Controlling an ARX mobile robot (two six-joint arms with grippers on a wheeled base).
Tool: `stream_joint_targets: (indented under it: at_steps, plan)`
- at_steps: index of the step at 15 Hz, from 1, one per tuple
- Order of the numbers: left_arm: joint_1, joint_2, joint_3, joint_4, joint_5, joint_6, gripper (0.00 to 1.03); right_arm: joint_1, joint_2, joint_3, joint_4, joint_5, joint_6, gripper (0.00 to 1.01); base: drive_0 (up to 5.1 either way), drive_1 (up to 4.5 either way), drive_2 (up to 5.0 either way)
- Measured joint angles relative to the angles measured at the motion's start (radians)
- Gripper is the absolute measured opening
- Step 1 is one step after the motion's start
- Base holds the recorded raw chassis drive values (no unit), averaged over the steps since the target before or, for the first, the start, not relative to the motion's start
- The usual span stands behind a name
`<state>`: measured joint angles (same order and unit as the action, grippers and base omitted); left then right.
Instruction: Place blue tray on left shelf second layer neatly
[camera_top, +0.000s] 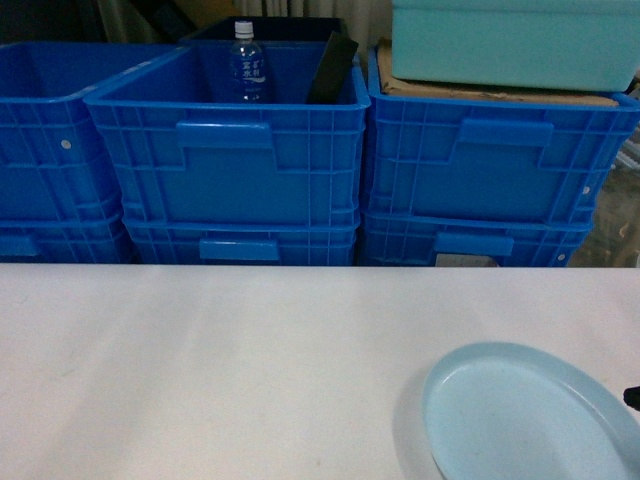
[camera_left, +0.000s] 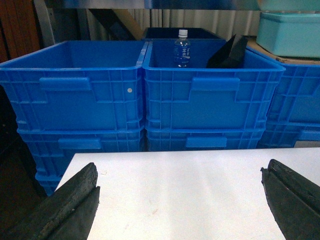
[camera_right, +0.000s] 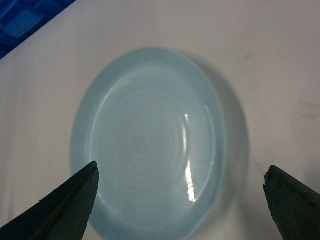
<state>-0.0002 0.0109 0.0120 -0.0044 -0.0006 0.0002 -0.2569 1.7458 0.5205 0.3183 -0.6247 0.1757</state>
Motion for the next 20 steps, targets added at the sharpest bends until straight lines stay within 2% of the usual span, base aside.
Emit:
stream_joint_targets:
  at_steps: [1,7,12,15,17,20]
  plan:
    - [0.000,0.000,0.000,0.000,0.000,0.000,0.98,-0.020,0.048,-0.008,0.049,0.020,0.036,0.98,0.0,0.00,0.0]
    - [0.000,0.000,0.000,0.000,0.000,0.000,0.98,-0.022,0.064,-0.055,0.098,-0.016,0.066,0.98,0.0,0.00,0.0]
    - [0.000,0.000,0.000,0.000,0.000,0.000,0.98,0.048,0.100,-0.096,0.166,0.000,0.102,0.98,0.0,0.00,0.0]
    - [0.000,0.000,0.000,0.000,0.000,0.000,0.98,0.096,0.137,-0.100,0.218,0.041,0.129,0.98,0.0,0.00,0.0]
    - [0.000,0.000,0.000,0.000,0.000,0.000,0.98,0.104,0.174,-0.100,0.270,0.043,0.147,0.98,0.0,0.00,0.0]
    - [0.000,0.000,0.000,0.000,0.000,0.000,0.98,0.134,0.205,-0.097,0.330,0.056,0.192,0.98,0.0,0.00,0.0]
